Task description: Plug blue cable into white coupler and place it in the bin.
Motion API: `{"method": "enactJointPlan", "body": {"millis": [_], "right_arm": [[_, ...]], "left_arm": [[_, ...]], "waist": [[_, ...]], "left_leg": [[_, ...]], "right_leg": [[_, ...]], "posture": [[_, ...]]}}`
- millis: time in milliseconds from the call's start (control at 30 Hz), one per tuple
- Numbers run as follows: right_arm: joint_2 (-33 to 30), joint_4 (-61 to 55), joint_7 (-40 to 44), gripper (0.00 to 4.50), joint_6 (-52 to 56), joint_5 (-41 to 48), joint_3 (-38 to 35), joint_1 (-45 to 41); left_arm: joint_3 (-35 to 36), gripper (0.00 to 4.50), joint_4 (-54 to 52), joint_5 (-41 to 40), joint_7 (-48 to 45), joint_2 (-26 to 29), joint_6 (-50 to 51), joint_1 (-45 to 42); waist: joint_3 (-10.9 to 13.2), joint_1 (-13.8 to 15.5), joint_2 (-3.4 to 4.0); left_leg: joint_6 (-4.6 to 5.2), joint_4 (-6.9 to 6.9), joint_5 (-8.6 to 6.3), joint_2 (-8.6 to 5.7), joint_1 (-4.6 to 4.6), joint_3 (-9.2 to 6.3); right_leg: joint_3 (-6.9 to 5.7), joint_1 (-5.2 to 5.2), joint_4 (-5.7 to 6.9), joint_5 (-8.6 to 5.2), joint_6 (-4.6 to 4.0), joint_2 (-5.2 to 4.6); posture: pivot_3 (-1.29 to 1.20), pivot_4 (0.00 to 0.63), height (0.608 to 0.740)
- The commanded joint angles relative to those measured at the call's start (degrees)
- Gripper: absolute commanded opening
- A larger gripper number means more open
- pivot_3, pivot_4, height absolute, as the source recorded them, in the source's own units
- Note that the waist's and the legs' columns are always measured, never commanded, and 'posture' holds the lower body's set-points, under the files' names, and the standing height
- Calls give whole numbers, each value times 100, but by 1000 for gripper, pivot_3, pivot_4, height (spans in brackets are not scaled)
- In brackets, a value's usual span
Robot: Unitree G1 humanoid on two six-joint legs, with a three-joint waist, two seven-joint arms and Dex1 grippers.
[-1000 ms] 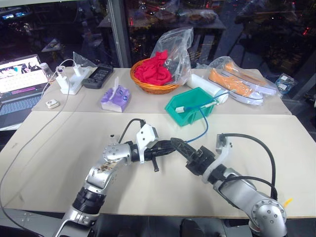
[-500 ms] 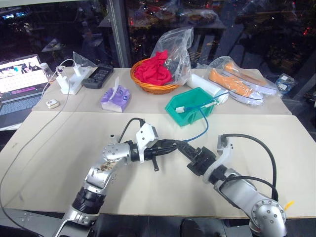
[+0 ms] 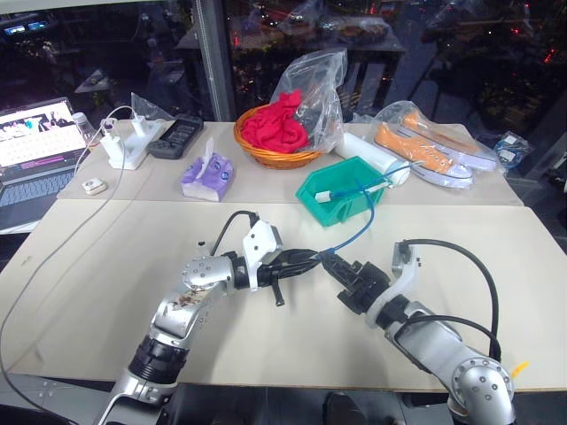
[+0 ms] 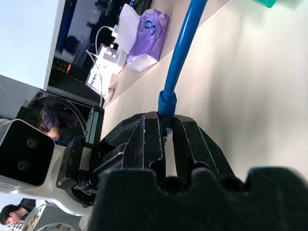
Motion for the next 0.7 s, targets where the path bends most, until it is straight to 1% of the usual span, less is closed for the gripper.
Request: {"method": "enactJointPlan", "body": {"millis": [33,500,700], "right_arm": [[65,-237,229,38,-113,52,14,-153],[68,-183,368,38,-85,-23,50,-293],[97,-223,450,38,-126,-111,39,-349]], "left_arm": [[-83,74,-164,-26,-61,12,-28,-41],[-64,74,-183,-36,-65,11,-22,-47],[-67,74,-248,-93,-48,9,141,-1]], "waist": [[0,0,0],[0,-1,0],[0,4,0]], "left_leg": [[0,0,0,0,0,0],[0,0,0,0,0,0],[0,0,0,0,0,0]], "right_leg": [[0,0,0,0,0,0],[0,0,0,0,0,0],[0,0,0,0,0,0]], "posture": [[0,150,728],[0,150,728],[0,150,728]]}}
